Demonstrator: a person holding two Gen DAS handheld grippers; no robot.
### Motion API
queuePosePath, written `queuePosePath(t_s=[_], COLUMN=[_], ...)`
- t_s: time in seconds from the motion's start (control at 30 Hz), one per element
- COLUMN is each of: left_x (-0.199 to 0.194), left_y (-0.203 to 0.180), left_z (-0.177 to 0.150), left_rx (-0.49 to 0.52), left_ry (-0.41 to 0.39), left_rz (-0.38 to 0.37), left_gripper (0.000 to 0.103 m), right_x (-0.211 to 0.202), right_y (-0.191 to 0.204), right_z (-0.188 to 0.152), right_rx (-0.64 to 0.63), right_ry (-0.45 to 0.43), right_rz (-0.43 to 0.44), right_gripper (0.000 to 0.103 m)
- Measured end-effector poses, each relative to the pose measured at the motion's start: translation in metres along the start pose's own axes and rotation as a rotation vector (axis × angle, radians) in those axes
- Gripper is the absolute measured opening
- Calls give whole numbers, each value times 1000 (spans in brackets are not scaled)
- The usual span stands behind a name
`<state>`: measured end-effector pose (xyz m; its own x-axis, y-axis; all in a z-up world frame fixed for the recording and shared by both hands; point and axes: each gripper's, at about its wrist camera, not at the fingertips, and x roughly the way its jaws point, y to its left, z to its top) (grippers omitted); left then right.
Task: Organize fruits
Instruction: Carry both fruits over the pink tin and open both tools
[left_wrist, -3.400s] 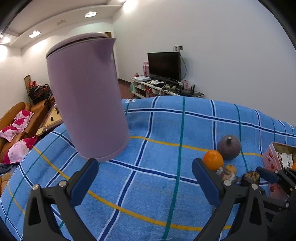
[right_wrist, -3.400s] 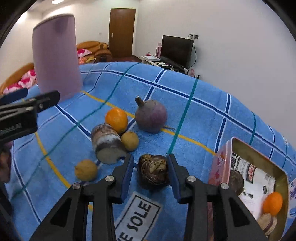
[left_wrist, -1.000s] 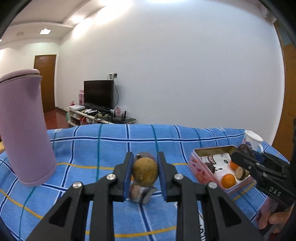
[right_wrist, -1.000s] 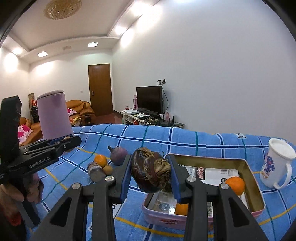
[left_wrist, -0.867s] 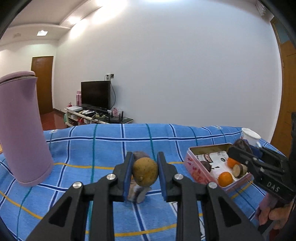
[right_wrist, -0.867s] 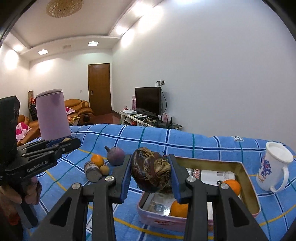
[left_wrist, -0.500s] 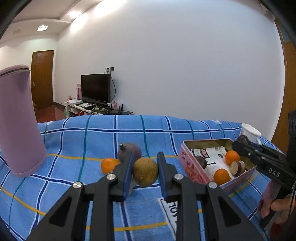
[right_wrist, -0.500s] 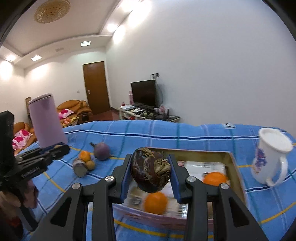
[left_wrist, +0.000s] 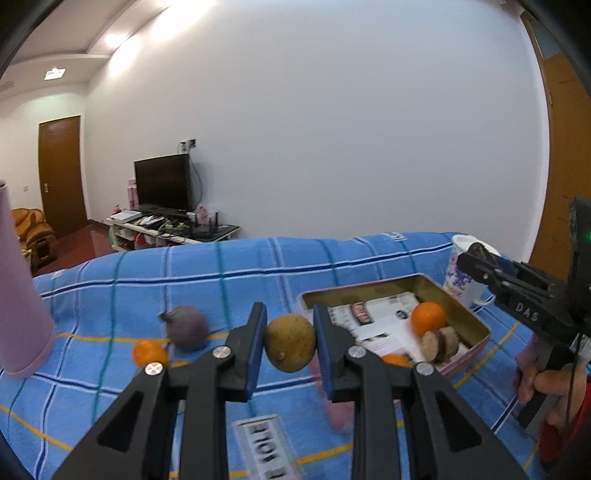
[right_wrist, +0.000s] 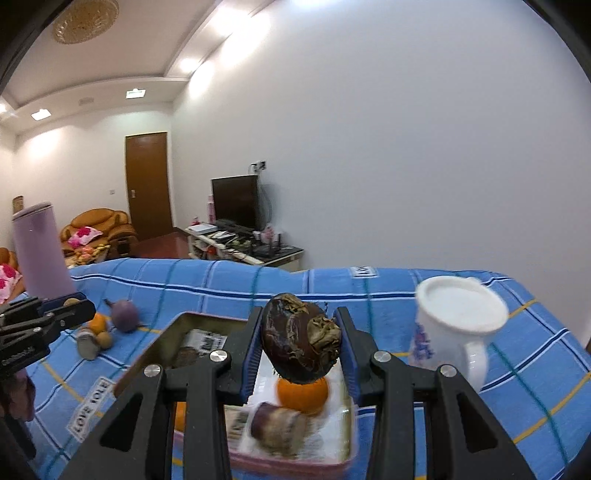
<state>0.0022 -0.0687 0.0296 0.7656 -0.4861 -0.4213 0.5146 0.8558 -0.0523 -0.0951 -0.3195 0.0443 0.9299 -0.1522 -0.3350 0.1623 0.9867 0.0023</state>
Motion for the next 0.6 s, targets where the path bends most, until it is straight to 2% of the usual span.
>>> queuePosePath(t_s=[0.2,0.37,0.6], left_x=[20,48,77], left_y=[-36,-64,-85], left_z=[11,15,9], left_rx=[34,27,24], left_ry=[3,44,125], left_rz=[-38,-74,-34], left_gripper=[28,28,28], right_x=[15,34,51], right_y=[-16,-22,-30], right_z=[1,-1,-8], right_rx=[48,69,128], right_ry=[31,80,167], right_rz=[-5,-3,30], right_gripper=[40,40,40])
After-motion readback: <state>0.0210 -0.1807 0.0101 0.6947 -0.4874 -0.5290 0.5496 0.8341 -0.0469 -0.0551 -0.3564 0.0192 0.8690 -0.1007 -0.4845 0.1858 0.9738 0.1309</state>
